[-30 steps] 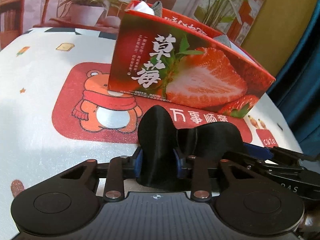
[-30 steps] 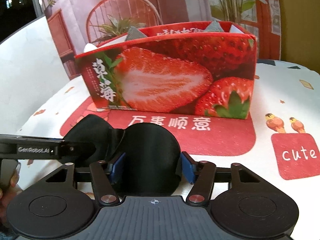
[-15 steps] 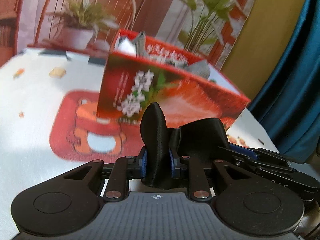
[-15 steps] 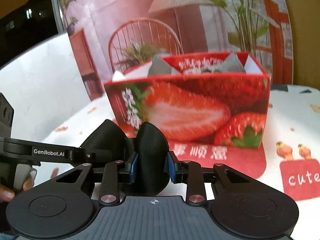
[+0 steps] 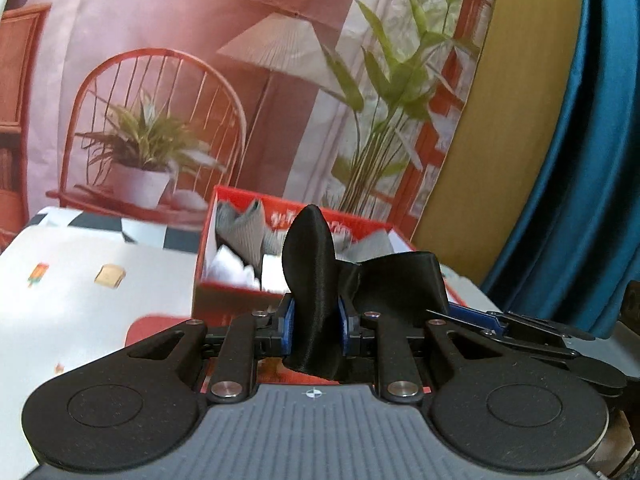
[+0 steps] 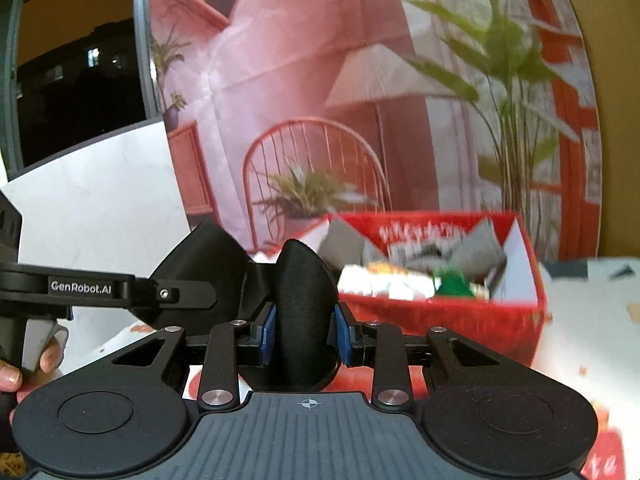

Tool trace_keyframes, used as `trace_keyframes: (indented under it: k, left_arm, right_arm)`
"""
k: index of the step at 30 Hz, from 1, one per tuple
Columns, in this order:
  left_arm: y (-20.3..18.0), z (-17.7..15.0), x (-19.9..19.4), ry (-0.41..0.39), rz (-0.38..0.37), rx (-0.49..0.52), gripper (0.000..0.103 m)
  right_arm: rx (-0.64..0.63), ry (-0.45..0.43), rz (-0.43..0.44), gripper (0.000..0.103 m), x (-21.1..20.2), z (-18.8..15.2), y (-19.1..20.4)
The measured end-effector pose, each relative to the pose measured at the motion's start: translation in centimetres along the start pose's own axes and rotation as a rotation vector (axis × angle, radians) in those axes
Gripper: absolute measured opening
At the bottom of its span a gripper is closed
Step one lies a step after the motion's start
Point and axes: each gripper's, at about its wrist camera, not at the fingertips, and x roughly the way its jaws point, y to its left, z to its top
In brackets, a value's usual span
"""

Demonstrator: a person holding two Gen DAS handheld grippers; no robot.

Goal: Organize soft objects
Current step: 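Lift the eye mask with the left tool and carry it into the box, then open the left tool to release the eye mask in the box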

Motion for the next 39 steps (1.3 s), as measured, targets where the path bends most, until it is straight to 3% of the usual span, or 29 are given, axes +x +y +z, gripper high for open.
trace_keyframes:
  k: [8,16,25,32,35,39]
  left_arm:
    - [0.9,3.4,3.9,-0.013,-0.014,-0.02,0.023]
    - [2.5,5.4,9.4,0.059,0.028,0.028,0.023]
    - [4.1,3.6,15.3,0.266,0.028,0.04,0.023]
    - [4.0,3.4,17.4,0.356,0.013,0.053,0.024]
    - [3.7,3.3,17.4,0.353,0.017,0.058,0.03]
    - [3.2,3.7,16.8,0.313,0.013,0.101,0.051]
  right_arm:
    - [-0.098,-0.016,-0.043,0.028,3.6,4.0,-0.9]
    - [-0.058,0.002,-0.097,0.028,8.7,5.5,-3.2]
    - [-0.082,0.203,-0.16,0.028,14.3,3.4,-5.2]
    - [0.066,0.299,-0.206,0.029,15.1,2.0,-7.7]
    - [0.052,0.319,-0.217,0.03,15.3,2.3,-7.6]
    - [0.059,0.31,-0.24,0.034,15.1,2.6,-7.7]
